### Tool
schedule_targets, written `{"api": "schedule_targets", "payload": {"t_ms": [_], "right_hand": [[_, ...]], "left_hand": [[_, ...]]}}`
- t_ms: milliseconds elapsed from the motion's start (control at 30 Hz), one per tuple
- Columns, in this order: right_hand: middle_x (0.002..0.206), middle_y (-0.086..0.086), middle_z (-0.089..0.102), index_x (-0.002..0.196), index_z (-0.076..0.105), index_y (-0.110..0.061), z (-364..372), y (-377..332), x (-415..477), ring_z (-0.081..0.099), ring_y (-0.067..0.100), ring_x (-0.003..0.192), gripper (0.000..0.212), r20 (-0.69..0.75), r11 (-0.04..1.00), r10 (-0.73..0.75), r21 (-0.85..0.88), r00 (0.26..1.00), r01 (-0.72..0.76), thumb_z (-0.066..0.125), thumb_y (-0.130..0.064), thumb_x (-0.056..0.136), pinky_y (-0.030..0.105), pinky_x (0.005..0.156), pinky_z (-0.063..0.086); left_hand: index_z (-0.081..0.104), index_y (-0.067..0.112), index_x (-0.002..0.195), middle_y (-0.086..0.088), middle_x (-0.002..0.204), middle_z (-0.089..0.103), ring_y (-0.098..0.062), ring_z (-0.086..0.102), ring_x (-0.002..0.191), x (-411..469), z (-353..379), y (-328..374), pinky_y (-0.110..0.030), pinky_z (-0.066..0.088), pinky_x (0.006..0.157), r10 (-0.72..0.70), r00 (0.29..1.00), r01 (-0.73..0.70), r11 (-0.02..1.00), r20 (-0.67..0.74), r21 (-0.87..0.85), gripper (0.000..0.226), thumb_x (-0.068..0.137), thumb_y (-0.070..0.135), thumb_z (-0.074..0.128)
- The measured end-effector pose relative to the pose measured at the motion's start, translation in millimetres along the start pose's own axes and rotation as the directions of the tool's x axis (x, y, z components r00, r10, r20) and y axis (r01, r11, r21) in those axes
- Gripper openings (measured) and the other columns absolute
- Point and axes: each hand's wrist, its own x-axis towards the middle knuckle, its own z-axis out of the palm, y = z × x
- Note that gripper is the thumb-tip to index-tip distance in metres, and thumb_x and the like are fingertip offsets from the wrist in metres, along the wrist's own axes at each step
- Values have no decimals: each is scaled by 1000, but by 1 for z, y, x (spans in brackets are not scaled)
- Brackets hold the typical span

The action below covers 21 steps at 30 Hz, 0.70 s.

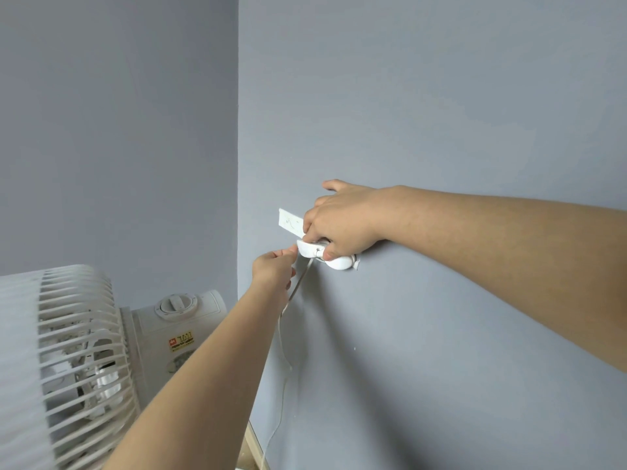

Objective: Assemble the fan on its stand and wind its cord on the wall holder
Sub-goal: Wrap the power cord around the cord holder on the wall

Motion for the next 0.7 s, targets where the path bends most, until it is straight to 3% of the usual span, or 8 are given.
{"api": "schedule_targets", "payload": {"t_ms": [200,333,433,567,700], "right_hand": [[127,-5,60,124,59,-38,2,1,2,43,16,126,33,18,1000,15,-13,1000,-14,48,-44,93,48,119,5],[124,-4,61,117,63,-34,3,1,3,45,17,123,31,27,999,26,-41,999,-25,47,-45,93,50,117,8],[124,-5,61,121,61,-36,2,0,1,45,16,124,33,36,999,33,-35,999,-31,46,-46,93,49,118,8],[122,-6,61,127,57,-35,0,-1,-1,46,16,122,39,18,999,49,13,999,-49,49,-45,90,47,118,8],[127,-6,57,141,40,-36,-3,-4,-3,45,19,126,52,5,996,66,56,998,-67,50,-42,90,45,119,8]], "left_hand": [[55,15,77,0,69,48,-12,44,60,3,3,13,-24,35,56,63,998,-63,998,23,-17,19,96,19,52],[58,10,87,-1,66,48,-13,42,58,-9,0,17,-24,35,57,222,974,-217,971,-42,97,18,97,20,47],[61,13,83,2,64,47,-14,42,55,-24,-8,14,-26,36,59,312,948,-297,939,-65,175,21,96,22,47],[62,10,80,1,67,50,-15,42,48,-43,-20,7,-26,38,52,293,955,-283,947,-43,153,25,96,19,45],[59,9,81,0,68,51,-14,44,44,-52,-31,-2,-24,41,48,271,963,-269,946,17,179,21,96,17,48]]}}
